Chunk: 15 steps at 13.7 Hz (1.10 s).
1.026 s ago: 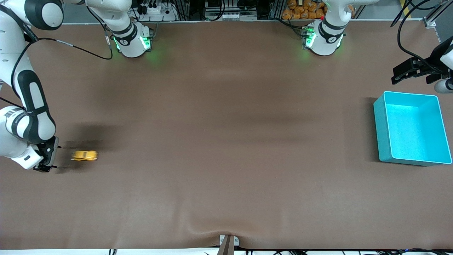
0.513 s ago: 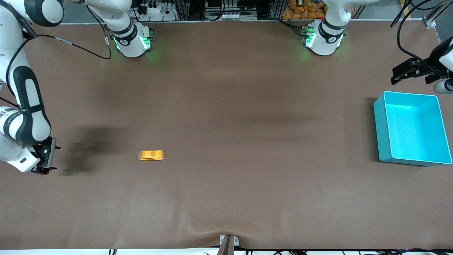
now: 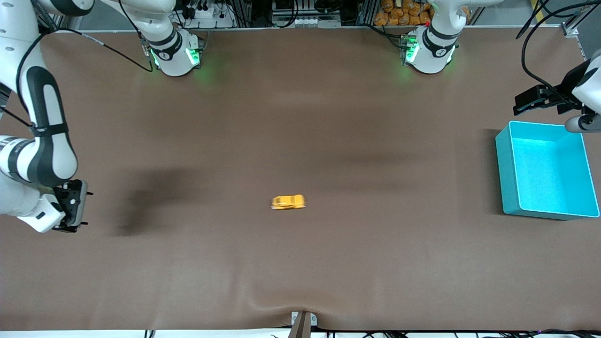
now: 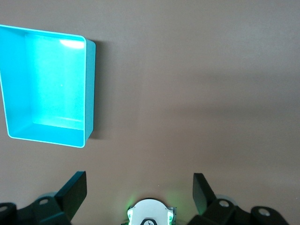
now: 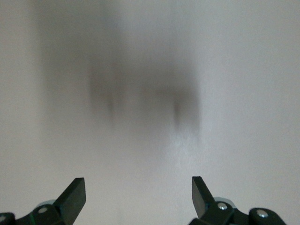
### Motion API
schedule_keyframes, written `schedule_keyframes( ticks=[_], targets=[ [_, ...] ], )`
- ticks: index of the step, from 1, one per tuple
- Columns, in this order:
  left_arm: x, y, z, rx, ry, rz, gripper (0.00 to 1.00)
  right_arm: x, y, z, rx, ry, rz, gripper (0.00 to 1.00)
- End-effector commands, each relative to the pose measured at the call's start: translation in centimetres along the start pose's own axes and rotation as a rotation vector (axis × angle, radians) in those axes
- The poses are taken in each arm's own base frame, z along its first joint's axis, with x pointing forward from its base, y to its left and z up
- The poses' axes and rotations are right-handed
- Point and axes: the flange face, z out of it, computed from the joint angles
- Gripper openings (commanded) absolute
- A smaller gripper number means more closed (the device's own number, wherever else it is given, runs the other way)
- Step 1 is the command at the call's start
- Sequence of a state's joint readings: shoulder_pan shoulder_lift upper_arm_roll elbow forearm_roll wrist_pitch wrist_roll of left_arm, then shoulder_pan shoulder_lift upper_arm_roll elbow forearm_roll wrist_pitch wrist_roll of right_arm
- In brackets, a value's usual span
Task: Wind and store yellow beetle car
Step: 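Withdraw the right gripper while the left gripper reaches the car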
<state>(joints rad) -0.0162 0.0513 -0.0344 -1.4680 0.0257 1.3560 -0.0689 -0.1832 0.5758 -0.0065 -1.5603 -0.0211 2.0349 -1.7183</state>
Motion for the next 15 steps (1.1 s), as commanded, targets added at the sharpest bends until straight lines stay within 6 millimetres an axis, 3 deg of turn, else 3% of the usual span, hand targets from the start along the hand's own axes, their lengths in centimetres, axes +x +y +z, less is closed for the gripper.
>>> schedule_keyframes(
  ticks=[1, 6, 9, 12, 13, 15],
  targets=[
    [0.1, 0.3, 0.9, 0.027, -0.008, -0.084, 1.0, 2.3, -1.0, -1.7, 0.026, -0.004, 0.042, 1.0],
    [0.4, 1.2, 2.0, 0.031, -0.01, -0.157, 1.0, 6.1, -1.8, -4.0, 0.052, -0.01, 0.084, 1.0],
    [0.9, 2.6, 3.1, 0.023, -0.003, -0.146, 1.0, 7.3, -3.1, -6.0, 0.063, -0.014, 0.148, 1.0],
    [1.7, 5.7, 4.3, 0.022, 0.012, -0.096, 1.0, 7.3, -4.4, -8.0, 0.056, -0.016, 0.231, 1.0],
    [2.1, 7.6, 4.8, 0.025, 0.02, -0.086, 1.0, 7.4, -4.8, -8.8, 0.056, -0.016, 0.268, 1.0],
    [3.3, 10.9, 6.3, 0.019, 0.047, -0.193, 1.0, 7.8, -5.5, -11.0, 0.04, -0.017, 0.323, 1.0]
  ],
)
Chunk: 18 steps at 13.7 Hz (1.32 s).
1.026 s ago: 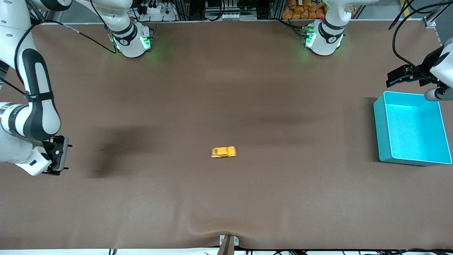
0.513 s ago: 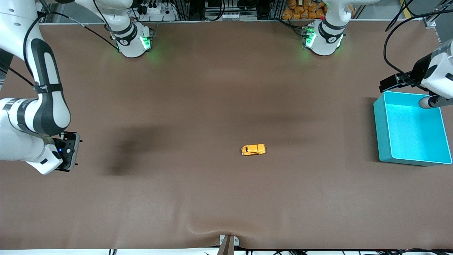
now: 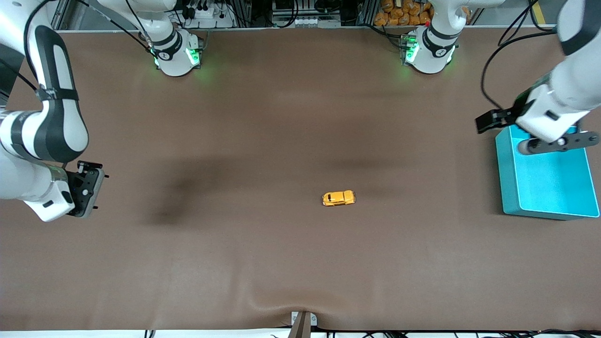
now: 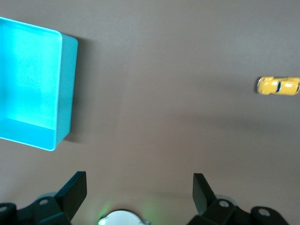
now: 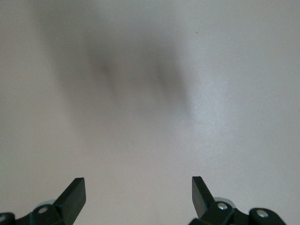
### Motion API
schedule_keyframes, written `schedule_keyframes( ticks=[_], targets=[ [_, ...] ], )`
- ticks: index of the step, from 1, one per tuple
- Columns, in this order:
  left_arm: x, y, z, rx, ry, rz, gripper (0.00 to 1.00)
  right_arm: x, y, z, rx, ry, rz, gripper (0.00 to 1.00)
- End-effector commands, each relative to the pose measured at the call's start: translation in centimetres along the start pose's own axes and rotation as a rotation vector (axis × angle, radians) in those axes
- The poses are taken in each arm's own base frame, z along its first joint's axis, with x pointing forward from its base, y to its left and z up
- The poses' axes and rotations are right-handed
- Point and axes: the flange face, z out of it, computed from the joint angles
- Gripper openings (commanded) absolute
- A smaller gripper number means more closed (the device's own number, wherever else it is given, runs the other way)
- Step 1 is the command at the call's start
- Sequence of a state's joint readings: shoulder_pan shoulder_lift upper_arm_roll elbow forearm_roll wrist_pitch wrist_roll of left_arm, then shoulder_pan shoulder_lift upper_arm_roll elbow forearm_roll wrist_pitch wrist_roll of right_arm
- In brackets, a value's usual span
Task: Wind and store yellow beetle car
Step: 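Withdraw the right gripper while the left gripper reaches the car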
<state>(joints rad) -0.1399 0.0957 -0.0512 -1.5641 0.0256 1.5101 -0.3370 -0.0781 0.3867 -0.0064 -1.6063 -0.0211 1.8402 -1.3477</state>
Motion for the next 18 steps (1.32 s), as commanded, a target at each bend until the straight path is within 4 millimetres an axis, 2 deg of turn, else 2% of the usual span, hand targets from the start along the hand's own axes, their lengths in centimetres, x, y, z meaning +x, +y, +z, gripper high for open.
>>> schedule_keyframes(
  ticks=[1, 2, 6, 10, 12, 14, 16, 18],
  targets=[
    [0.7, 5.0, 1.8, -0.008, 0.038, -0.089, 1.0, -0.1, -2.5, -3.3, -0.016, 0.003, 0.096, 1.0],
    [0.8, 6.9, 2.5, -0.031, 0.036, -0.145, 1.0, -0.3, -3.1, -4.7, -0.025, 0.006, 0.145, 1.0],
    [2.6, 11.8, 5.8, -0.12, 0.045, -0.465, 1.0, -0.7, -6.0, -9.8, -0.048, 0.017, 0.381, 1.0],
    [2.9, 18.5, 12.0, -0.111, 0.017, -0.83, 1.0, -1.1, -9.2, -13.9, -0.051, 0.023, 0.602, 1.0],
    [2.8, 20.7, 14.3, -0.11, 0.008, -1.027, 1.0, -1.4, -10.3, -15.2, -0.056, 0.031, 0.71, 1.0],
    [2.8, 22.0, 16.8, -0.083, -0.013, -1.2, 1.0, -1.7, -11.4, -16.7, -0.067, 0.045, 0.849, 1.0],
    [3.0, 22.9, 18.3, -0.094, -0.017, -1.307, 1.0, -1.2, -12.5, -17.3, -0.049, 0.035, 1.014, 1.0],
    [2.6, 25.0, 20.7, -0.095, -0.019, -1.355, 1.0, -1.3, -13.5, -17.9, -0.031, 0.022, 1.136, 1.0]
  ],
)
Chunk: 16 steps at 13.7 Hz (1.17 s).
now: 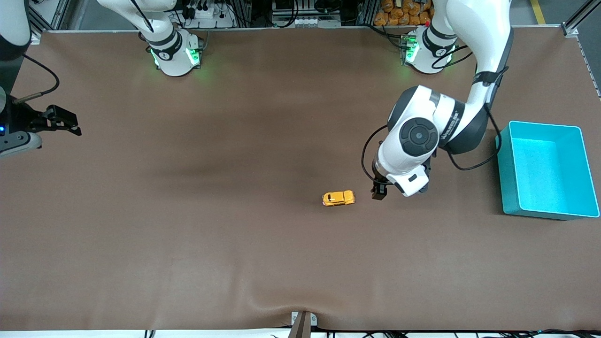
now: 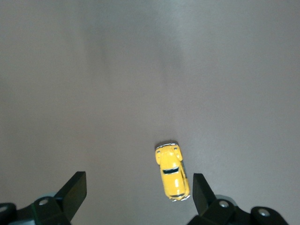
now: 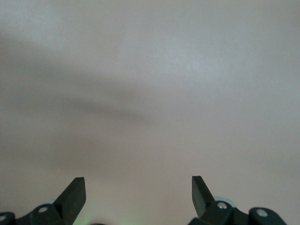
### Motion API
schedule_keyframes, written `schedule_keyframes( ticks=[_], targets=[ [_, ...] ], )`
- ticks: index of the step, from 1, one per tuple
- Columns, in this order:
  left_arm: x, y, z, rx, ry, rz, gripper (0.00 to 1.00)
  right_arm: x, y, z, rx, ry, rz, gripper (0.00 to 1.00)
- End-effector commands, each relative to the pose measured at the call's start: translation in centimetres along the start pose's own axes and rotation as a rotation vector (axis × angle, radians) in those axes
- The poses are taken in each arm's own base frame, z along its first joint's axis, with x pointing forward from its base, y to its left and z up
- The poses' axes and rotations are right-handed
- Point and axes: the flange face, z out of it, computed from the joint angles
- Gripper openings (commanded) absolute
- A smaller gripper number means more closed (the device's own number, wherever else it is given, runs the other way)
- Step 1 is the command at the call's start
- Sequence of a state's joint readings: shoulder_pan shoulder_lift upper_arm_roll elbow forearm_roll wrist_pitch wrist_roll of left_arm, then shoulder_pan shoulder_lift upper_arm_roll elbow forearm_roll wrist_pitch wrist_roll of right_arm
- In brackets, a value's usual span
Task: Wind and store yellow beetle car
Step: 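Withdraw the right gripper while the left gripper reaches the car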
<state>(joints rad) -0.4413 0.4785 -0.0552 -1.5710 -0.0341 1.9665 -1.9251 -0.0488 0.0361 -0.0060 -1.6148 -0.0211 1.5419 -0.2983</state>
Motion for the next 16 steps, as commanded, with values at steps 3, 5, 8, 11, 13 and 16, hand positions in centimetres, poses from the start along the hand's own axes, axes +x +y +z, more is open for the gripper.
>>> schedule_keyframes(
  ticks=[3, 5, 8, 11, 13, 16],
  targets=[
    [-3.8, 0.6, 3.9, -0.032, -0.041, -0.099, 1.0, -2.1, -1.4, -2.4, -0.006, 0.021, 0.224, 1.0],
    [-4.8, 0.4, 4.8, -0.034, -0.041, -0.089, 1.0, -2.4, -1.4, -3.5, 0.002, 0.024, 0.277, 1.0],
    [-5.6, 1.1, 7.3, -0.057, -0.052, -0.085, 1.0, -3.8, 1.4, -4.9, 0.12, 0.036, 0.325, 1.0],
    [-6.6, 1.2, 9.2, -0.075, -0.057, -0.099, 1.0, -3.9, 1.1, -5.1, 0.114, 0.032, 0.32, 1.0],
    [-6.8, 1.5, 10.3, -0.097, -0.06, -0.106, 1.0, -3.9, 0.9, -5.4, 0.109, 0.04, 0.314, 1.0],
    [-7.6, 2.2, 11.3, -0.133, -0.072, -0.098, 1.0, -3.8, 0.8, -5.4, 0.107, 0.044, 0.315, 1.0]
  ],
)
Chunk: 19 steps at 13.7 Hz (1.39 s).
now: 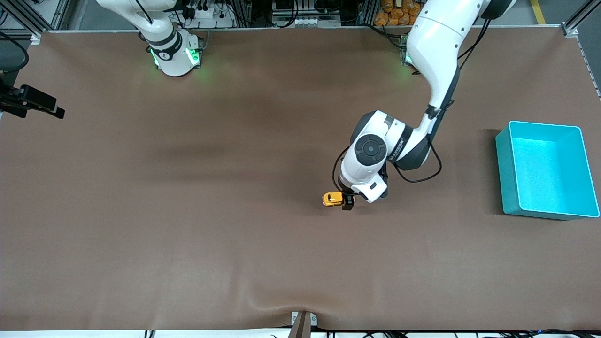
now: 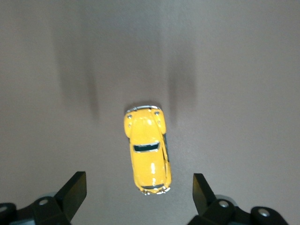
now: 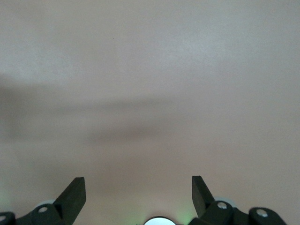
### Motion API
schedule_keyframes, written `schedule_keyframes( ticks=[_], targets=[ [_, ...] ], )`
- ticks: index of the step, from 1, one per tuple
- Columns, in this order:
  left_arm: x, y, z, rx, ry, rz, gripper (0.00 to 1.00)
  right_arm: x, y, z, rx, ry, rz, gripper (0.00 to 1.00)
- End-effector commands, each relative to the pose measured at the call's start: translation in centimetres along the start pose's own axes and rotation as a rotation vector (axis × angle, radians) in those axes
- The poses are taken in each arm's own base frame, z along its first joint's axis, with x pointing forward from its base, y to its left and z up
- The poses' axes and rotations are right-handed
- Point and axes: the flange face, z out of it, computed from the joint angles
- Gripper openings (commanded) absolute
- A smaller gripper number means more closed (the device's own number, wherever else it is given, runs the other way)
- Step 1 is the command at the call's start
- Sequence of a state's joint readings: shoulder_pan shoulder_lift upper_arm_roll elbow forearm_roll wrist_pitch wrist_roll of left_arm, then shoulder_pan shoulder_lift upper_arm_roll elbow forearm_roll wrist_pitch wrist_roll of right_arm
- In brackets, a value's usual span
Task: Wind and store yellow beetle car
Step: 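Lower the left gripper and close it on the yellow car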
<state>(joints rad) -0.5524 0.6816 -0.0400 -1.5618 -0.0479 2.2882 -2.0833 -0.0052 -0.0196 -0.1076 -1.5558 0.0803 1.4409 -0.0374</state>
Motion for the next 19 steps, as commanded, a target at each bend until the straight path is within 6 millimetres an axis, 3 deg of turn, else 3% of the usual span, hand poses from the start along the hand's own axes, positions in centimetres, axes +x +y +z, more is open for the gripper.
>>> schedule_keyframes(
  ticks=[1, 11, 16, 18, 19],
  targets=[
    [-0.7, 0.9, 0.8, -0.022, -0.016, -0.02, 1.0, -0.4, -0.2, -0.7, 0.003, 0.011, 0.009, 1.0],
    [-1.0, -0.1, 5.2, 0.003, 0.018, -0.001, 1.0, -0.2, -0.3, -0.1, 0.006, 0.002, 0.007, 1.0],
    [-1.1, -0.2, 5.4, -0.002, 0.027, 0.005, 0.99, -0.2, -0.1, 0.0, 0.007, -0.001, 0.01, 1.0],
    [-1.2, -0.2, 5.4, -0.004, 0.03, 0.008, 0.82, -0.2, -0.1, 0.0, 0.006, -0.003, 0.01, 1.0],
    [-1.1, -0.2, 5.5, -0.005, 0.029, 0.008, 0.81, -0.2, -0.1, 0.0, 0.006, -0.003, 0.01, 1.0]
  ],
)
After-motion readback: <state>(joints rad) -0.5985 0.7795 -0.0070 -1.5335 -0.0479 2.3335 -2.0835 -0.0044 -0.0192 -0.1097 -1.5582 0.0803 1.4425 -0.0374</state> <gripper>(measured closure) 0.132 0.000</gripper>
